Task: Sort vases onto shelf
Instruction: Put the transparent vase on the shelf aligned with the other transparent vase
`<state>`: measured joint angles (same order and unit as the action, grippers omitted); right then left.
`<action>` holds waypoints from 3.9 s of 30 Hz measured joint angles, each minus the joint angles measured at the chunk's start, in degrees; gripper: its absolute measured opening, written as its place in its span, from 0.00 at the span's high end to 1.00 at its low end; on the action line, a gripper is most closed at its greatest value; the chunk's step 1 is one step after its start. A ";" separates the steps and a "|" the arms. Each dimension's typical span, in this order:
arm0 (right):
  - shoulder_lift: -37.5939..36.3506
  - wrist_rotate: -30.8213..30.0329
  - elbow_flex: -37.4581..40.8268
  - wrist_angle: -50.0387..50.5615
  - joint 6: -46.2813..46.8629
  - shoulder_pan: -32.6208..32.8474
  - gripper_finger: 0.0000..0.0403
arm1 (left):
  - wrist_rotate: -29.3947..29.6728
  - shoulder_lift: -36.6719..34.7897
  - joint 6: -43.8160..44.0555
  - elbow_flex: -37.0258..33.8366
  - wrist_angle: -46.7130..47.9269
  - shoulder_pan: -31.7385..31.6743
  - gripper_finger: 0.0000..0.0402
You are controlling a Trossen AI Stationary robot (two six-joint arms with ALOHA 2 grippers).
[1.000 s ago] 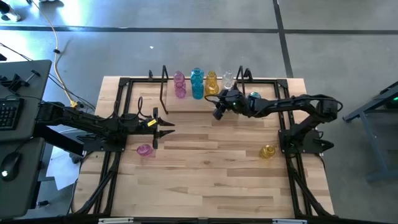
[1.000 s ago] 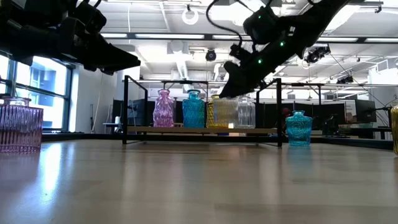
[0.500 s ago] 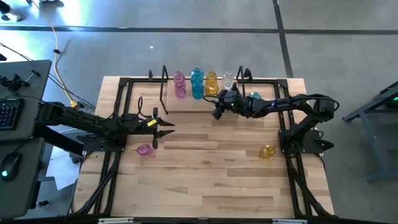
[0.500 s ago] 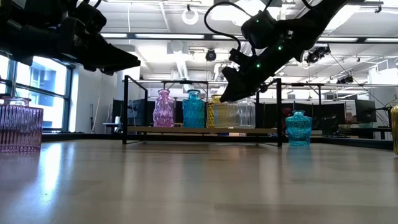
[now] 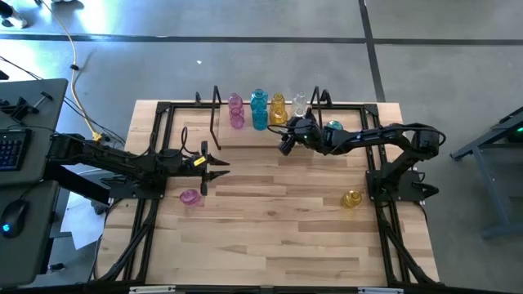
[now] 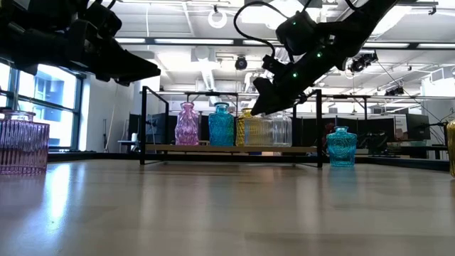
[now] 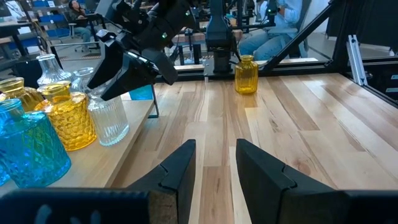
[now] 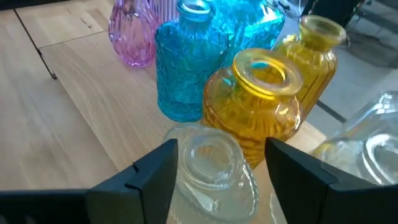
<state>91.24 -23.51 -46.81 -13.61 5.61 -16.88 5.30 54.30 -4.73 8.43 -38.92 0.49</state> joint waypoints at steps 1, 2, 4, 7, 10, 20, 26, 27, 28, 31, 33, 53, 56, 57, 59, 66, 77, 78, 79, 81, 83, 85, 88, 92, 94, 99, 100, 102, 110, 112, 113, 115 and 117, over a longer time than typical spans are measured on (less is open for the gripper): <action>-0.02 0.00 0.00 -0.45 -0.43 0.01 0.44 | 0.00 0.00 0.00 -0.02 0.00 0.00 0.74; -0.01 -0.01 0.00 -1.04 -0.82 0.13 0.44 | 0.00 0.01 0.01 -0.01 0.00 0.00 0.74; -0.02 -0.05 -0.02 -2.75 -1.64 0.40 0.44 | 0.00 0.00 0.02 -0.02 0.00 0.00 0.74; -0.04 -0.61 -0.36 -4.70 -3.07 1.18 0.44 | 0.00 0.00 0.02 -0.02 0.00 0.00 0.74; -0.04 -2.51 -2.66 -2.76 -4.09 2.59 0.44 | 0.00 0.00 0.02 -0.01 0.00 0.00 0.74; 3.85 -2.42 -12.77 8.28 -8.68 7.65 0.78 | 0.00 0.01 -0.31 0.00 -0.28 -0.02 0.74; 12.58 -4.49 -24.09 22.19 -10.86 7.29 0.97 | 0.02 0.02 -0.33 0.00 -0.28 -0.02 0.74; 14.05 -4.80 -26.23 24.83 -10.71 7.11 0.95 | 0.00 0.02 -0.35 0.00 -0.28 -0.02 0.74; 15.52 -4.80 -28.26 27.29 -10.61 6.98 0.94 | 0.00 0.01 -0.37 0.00 -0.28 0.00 0.74; 19.14 -5.39 -33.30 33.46 -10.20 6.43 0.93 | 0.00 0.02 -0.39 0.00 -0.31 0.00 0.74; 20.86 -6.45 -35.16 36.17 -9.73 6.36 0.94 | 0.00 0.01 -0.39 0.00 -0.25 -0.01 0.74; 21.59 -14.01 -35.21 46.39 -6.89 5.99 1.00 | 0.00 0.02 -0.04 0.00 0.03 0.00 0.74; 21.59 -14.56 -35.21 47.62 -5.91 5.99 1.00 | 0.00 0.02 -0.02 0.02 0.07 0.00 0.74; 21.59 -15.00 -35.19 48.11 -5.43 5.99 1.00 | 0.00 0.02 -0.02 0.00 0.07 0.00 0.74; 21.59 -15.69 -35.19 48.91 -4.56 5.99 1.00 | 0.00 0.01 -0.02 0.00 0.07 0.00 0.74; 21.59 -17.07 -35.19 49.60 -2.49 5.99 1.00 | 0.00 0.02 0.00 0.00 0.07 0.00 0.74; 21.59 -18.40 -35.19 52.04 0.42 5.88 1.00 | 0.02 0.02 0.00 0.00 0.08 0.00 0.74; 21.59 -18.40 -35.19 52.16 0.66 5.88 1.00 | 0.00 0.02 0.01 0.00 0.08 0.00 0.74; 21.59 -18.40 -35.19 52.30 0.93 5.88 1.00 | 0.01 0.02 0.01 0.00 0.07 -0.01 0.74; 21.59 -18.39 -35.19 52.60 1.05 5.78 1.00 | 0.02 0.00 0.02 0.00 0.07 -0.02 0.74; 21.59 -18.38 -35.19 53.15 2.00 5.64 1.00 | 0.00 0.00 0.02 0.00 0.08 -0.02 0.74; 21.59 -18.40 -35.19 54.00 2.98 5.47 1.00 | 0.00 0.02 0.02 0.00 0.07 0.00 0.74; 21.59 -18.40 -35.19 55.04 4.06 5.22 1.00 | 0.00 0.02 0.02 0.02 0.07 -0.02 0.74; 21.59 -18.40 -35.19 55.21 4.47 5.20 1.00 | 0.00 0.02 0.02 0.00 0.07 0.00 0.74; 21.59 -18.40 -35.19 55.23 4.47 5.22 1.00 | 0.01 0.02 0.02 0.00 0.07 -0.01 0.74; 21.59 -18.39 -35.19 55.26 3.98 5.22 1.00 | 0.00 0.00 0.02 0.00 0.07 0.00 0.74; 21.57 -18.39 -35.19 55.26 3.49 5.24 1.00 | 0.00 0.02 0.02 0.02 0.09 0.00 0.74; 21.56 -18.41 -35.19 55.22 3.05 5.53 1.00 | 0.02 0.00 0.02 0.00 0.07 0.00 0.74; 18.01 -18.73 -35.19 56.87 0.38 9.06 1.00 | 0.02 0.02 0.02 0.00 0.11 0.00 0.74; 16.40 -18.74 -35.19 58.81 0.39 10.29 1.00 | 0.00 0.00 0.06 0.00 0.16 -0.01 0.74; 15.59 -18.19 -35.19 60.76 0.64 10.81 1.00 | 0.01 0.01 0.09 0.00 0.26 0.00 0.74; 14.34 -16.19 -35.19 65.94 2.70 11.62 1.00 | 0.00 0.02 0.19 0.00 0.38 -0.02 0.74; 13.02 -14.92 -34.39 71.04 5.38 12.37 1.00 | 0.00 0.02 0.19 0.00 0.44 0.00 0.74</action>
<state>104.26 -38.43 -81.19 57.43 10.99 -4.51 5.30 54.32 -4.54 8.43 -38.48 0.49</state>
